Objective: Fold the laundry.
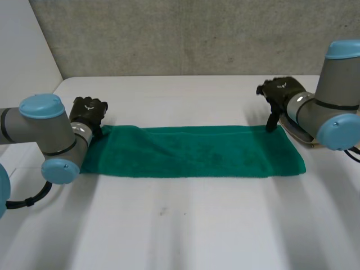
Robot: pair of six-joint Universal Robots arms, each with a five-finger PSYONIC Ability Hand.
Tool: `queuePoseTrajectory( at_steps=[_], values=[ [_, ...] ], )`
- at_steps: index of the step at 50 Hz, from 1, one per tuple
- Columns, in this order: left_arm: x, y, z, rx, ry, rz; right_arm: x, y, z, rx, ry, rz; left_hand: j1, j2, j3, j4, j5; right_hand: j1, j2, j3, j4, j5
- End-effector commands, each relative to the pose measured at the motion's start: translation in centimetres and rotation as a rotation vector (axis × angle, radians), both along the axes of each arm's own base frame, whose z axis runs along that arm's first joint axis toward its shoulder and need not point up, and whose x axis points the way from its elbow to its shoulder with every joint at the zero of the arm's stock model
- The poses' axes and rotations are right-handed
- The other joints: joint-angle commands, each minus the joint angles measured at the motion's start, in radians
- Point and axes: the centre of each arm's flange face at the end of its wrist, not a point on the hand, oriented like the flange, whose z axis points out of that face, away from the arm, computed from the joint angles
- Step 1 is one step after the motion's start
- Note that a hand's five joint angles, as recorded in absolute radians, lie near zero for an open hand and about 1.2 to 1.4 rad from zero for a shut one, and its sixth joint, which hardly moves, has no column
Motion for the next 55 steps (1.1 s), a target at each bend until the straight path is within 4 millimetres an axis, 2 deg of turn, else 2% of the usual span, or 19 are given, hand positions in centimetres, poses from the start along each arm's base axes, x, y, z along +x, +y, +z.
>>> queuePoseTrajectory(
  at_steps=[1,3,5,8,12,21,25,26,29,32,34,36,37,40,44,45,49,53,55],
  values=[
    [1.7,1.8,1.8,0.016,-0.006,0.091,-3.2,2.0,-2.9,0.262,-0.048,-0.064,-0.080,-0.100,-0.103,-0.094,-0.090,-0.031,-0.052,-0.038,-0.066,-0.074],
    [2.0,2.9,2.8,0.017,-0.004,0.080,-3.7,2.5,-2.6,0.250,-0.055,-0.056,-0.091,-0.112,-0.114,-0.106,-0.102,-0.031,-0.052,-0.038,-0.066,-0.074],
    [2.1,3.8,3.0,0.028,-0.005,0.073,-4.4,3.3,-1.7,0.208,-0.058,-0.049,-0.100,-0.121,-0.123,-0.115,-0.111,-0.030,-0.051,-0.037,-0.065,-0.072],
    [2.3,5.5,3.2,0.046,-0.003,0.049,-5.1,4.3,-1.5,0.180,-0.043,-0.046,-0.127,-0.147,-0.150,-0.141,-0.137,0.038,0.017,0.030,0.002,-0.005],
    [2.5,7.0,3.2,0.066,0.010,0.040,-5.8,5.4,-4.1,0.172,-0.001,-0.041,-0.133,-0.153,-0.155,-0.147,-0.143,0.211,0.190,0.203,0.175,0.168],
    [2.5,8.7,2.6,0.078,0.030,0.032,-6.5,5.9,-7.0,0.192,0.049,-0.040,-0.133,-0.153,-0.155,-0.147,-0.143,0.343,0.322,0.336,0.308,0.301],
    [2.6,8.6,2.5,0.077,0.030,0.035,-7.0,5.1,-7.9,0.169,0.050,-0.056,-0.133,-0.153,-0.155,-0.147,-0.143,0.627,0.606,0.620,0.592,0.585],
    [2.6,8.6,2.5,0.079,0.031,0.037,-7.3,4.7,-8.1,0.161,0.050,-0.065,-0.133,-0.153,-0.155,-0.147,-0.143,0.832,0.811,0.824,0.796,0.789],
    [2.7,8.6,2.5,0.078,0.031,0.040,-7.6,4.5,-8.6,0.172,0.058,-0.079,-0.133,-0.153,-0.155,-0.147,-0.143,1.190,1.169,1.182,1.155,1.147],
    [2.7,8.6,2.6,0.077,0.033,0.040,-8.6,4.4,-8.9,0.164,0.057,-0.119,-0.133,-0.153,-0.155,-0.147,-0.143,1.191,1.170,1.183,1.156,1.148],
    [2.8,8.6,2.6,0.077,0.033,0.043,-10.0,4.2,-8.4,0.124,0.059,-0.160,-0.133,-0.153,-0.155,-0.147,-0.143,1.191,1.170,1.183,1.156,1.148],
    [2.9,8.9,3.0,0.070,0.035,0.043,-10.7,4.4,-6.9,0.081,0.061,-0.175,-0.136,-0.156,-0.158,-0.150,-0.146,1.191,1.170,1.183,1.156,1.148],
    [2.9,9.0,3.1,0.068,0.035,0.043,-11.2,5.0,-5.4,0.043,0.070,-0.181,-0.136,-0.156,-0.158,-0.150,-0.146,1.191,1.170,1.183,1.156,1.148],
    [3.0,9.2,3.4,0.064,0.037,0.043,-12.5,5.6,-4.0,0.010,0.107,-0.200,-0.136,-0.156,-0.158,-0.150,-0.146,1.191,1.170,1.183,1.156,1.148],
    [3.0,9.5,3.8,0.054,0.041,0.043,-16.6,5.4,-3.9,-0.001,0.187,-0.277,-0.144,-0.165,-0.167,-0.159,-0.155,1.191,1.170,1.183,1.156,1.148],
    [3.1,9.5,3.9,0.054,0.041,0.043,-18.3,5.2,-4.0,0.003,0.221,-0.305,-0.144,-0.165,-0.167,-0.159,-0.155,1.191,1.170,1.183,1.156,1.148],
    [3.2,9.8,4.0,0.054,0.041,0.044,-21.8,4.6,-3.8,-0.008,0.334,-0.355,-0.144,-0.165,-0.167,-0.159,-0.155,1.191,1.170,1.183,1.156,1.148],
    [3.2,9.9,4.2,0.051,0.042,0.044,-23.0,4.0,-2.6,-0.054,0.413,-0.374,-0.150,-0.171,-0.173,-0.164,-0.161,1.191,1.170,1.183,1.156,1.148],
    [3.2,10.0,4.2,0.049,0.042,0.044,-22.3,4.0,-1.4,-0.089,0.409,-0.363,-0.153,-0.174,-0.176,-0.167,-0.164,1.191,1.170,1.183,1.156,1.148]
  ],
)
